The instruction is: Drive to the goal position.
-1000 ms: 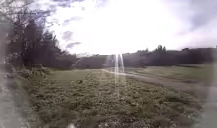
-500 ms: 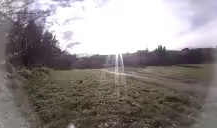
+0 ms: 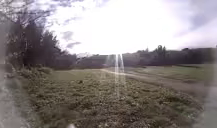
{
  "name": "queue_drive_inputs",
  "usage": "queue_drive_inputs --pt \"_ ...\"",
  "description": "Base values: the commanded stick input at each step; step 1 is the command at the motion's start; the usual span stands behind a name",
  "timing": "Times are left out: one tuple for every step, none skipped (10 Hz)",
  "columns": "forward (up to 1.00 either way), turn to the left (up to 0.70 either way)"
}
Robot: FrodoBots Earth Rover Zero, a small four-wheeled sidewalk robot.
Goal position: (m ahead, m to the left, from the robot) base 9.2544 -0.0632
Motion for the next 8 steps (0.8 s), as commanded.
queue_drive_inputs --pt "0.05 0.0" --pt "0.05 0.0" --pt "0.05 0.0" --pt "0.04 0.0" --pt "0.04 0.0" --pt "0.05 0.0" --pt "0.05 0.0" --pt "0.04 0.0"
